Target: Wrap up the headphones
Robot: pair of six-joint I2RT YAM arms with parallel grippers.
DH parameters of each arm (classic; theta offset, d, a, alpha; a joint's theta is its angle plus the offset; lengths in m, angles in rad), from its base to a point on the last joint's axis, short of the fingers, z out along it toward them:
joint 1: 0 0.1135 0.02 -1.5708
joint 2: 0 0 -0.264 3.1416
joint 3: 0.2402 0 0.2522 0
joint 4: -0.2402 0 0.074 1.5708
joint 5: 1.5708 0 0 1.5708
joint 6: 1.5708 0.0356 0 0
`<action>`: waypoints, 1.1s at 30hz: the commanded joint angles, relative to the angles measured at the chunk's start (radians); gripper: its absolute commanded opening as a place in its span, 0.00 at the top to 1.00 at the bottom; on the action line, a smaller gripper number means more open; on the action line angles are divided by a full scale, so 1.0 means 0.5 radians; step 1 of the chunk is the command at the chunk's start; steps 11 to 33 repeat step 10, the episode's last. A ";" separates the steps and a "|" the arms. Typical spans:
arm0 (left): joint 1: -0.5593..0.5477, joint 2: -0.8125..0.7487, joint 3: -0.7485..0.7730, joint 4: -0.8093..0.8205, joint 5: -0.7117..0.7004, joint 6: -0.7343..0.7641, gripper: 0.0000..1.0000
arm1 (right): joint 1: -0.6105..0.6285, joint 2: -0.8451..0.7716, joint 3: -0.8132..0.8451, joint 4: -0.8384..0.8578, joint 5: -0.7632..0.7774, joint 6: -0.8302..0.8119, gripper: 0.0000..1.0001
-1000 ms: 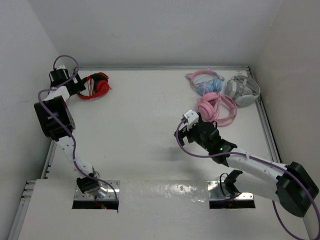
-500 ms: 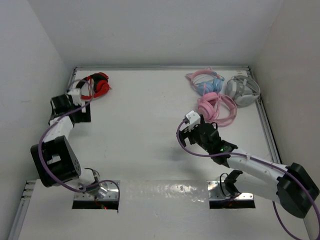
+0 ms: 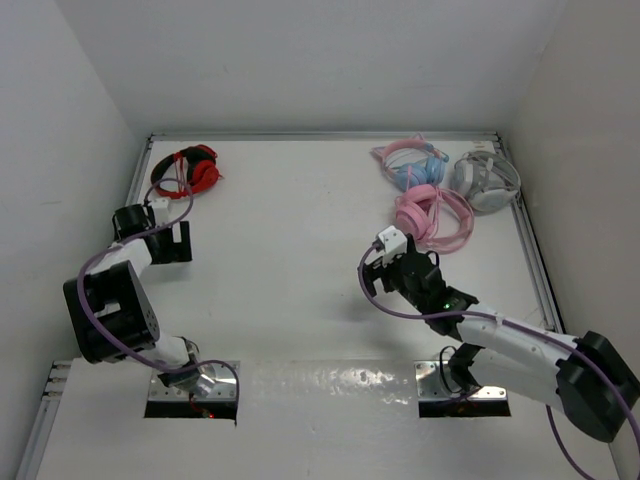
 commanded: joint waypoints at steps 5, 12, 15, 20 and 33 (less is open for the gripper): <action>0.021 0.032 0.073 0.098 0.033 -0.053 0.00 | -0.011 0.029 0.071 0.108 0.073 0.005 0.01; 0.021 0.041 0.082 0.077 0.098 -0.025 0.00 | -0.011 0.072 0.111 0.086 0.061 0.001 0.01; 0.021 0.041 0.082 0.077 0.098 -0.025 0.00 | -0.011 0.072 0.111 0.086 0.061 0.001 0.01; 0.021 0.041 0.082 0.077 0.098 -0.025 0.00 | -0.011 0.072 0.111 0.086 0.061 0.001 0.01; 0.021 0.041 0.082 0.077 0.098 -0.025 0.00 | -0.011 0.072 0.111 0.086 0.061 0.001 0.01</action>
